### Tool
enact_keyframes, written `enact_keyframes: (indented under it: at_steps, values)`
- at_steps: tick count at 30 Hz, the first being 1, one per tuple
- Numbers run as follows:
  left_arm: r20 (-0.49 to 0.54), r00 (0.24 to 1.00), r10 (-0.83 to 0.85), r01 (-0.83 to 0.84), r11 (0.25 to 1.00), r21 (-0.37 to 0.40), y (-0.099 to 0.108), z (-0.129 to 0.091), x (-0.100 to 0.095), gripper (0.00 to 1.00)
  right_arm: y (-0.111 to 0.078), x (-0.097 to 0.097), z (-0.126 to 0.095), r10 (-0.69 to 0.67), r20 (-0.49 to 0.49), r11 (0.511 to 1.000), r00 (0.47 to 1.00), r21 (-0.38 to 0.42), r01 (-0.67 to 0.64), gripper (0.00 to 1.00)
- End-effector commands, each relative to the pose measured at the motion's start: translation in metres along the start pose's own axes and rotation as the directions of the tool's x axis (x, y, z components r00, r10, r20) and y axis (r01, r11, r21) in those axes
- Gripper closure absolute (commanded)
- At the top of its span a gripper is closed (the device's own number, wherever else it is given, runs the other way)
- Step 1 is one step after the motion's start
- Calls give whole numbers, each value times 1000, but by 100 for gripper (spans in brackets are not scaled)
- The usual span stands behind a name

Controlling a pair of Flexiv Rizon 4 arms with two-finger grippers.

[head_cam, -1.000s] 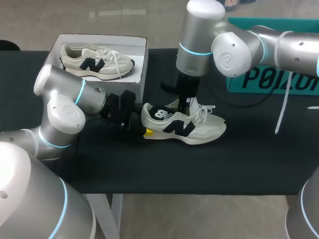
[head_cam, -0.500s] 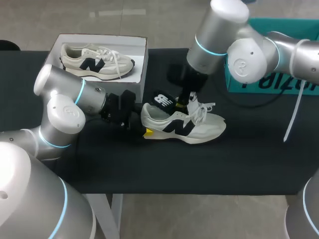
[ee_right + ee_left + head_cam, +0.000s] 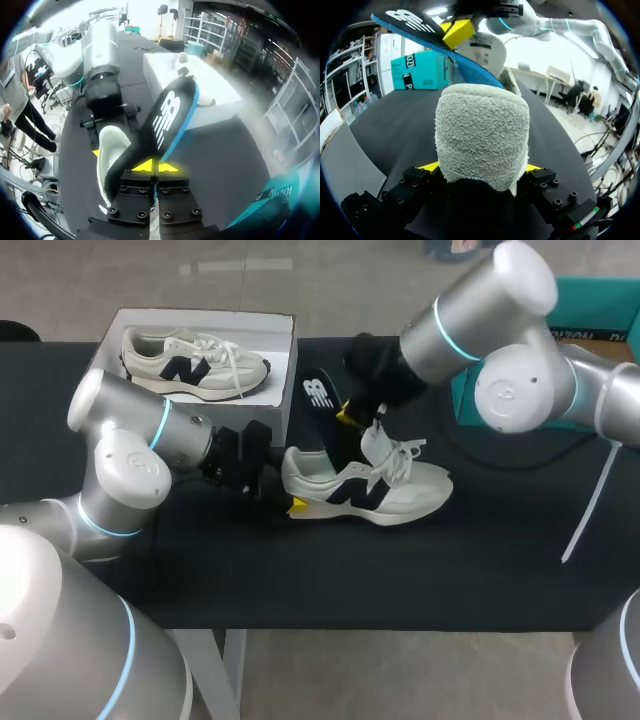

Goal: Take the shoe out of the shoebox, open the shoe tongue, remove and reinsert the insole, then place the shoe into the shoebox

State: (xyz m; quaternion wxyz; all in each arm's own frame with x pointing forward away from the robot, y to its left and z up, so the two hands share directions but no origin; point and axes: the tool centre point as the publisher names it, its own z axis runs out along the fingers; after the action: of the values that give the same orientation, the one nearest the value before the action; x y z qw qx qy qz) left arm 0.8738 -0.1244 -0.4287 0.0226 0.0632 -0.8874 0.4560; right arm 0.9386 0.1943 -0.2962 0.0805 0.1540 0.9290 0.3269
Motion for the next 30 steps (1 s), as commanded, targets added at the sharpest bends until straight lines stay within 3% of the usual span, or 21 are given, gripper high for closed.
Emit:
enact_keyframes:
  at_steps: [1, 16, 17, 19, 23, 30]
  values:
    - [-1, 1000, 0, 0, 1000, -1, 0, 1, 0, 100, 11, -2, -13, -41, -34, 991, 999, -129, 37, 100]
    - [-1, 1000, 0, 0, 1000, -1, 0, 1, 0, 100, 11, -2, -13, -41, -34, 991, 999, -129, 37, 100]
    - [-1, 1000, 0, 0, 1000, -1, 0, 1, 0, 100, 13, -3, -21, 28, -61, 972, 998, -233, -41, 100]
    - [-1, 1000, 0, 0, 1000, -1, 0, 1, 0, 100, 16, -5, -29, 77, -64, 964, 995, -250, -91, 100]
    - [-1, 1000, 0, 0, 1000, -1, 0, 1, 0, 100, 36, -8, -62, 129, -95, 906, 987, -395, -156, 100]
    - [-1, 1000, 0, 0, 1000, -1, 0, 1, 0, 100, 54, -1, -116, 150, -142, 874, 978, -444, -199, 100]
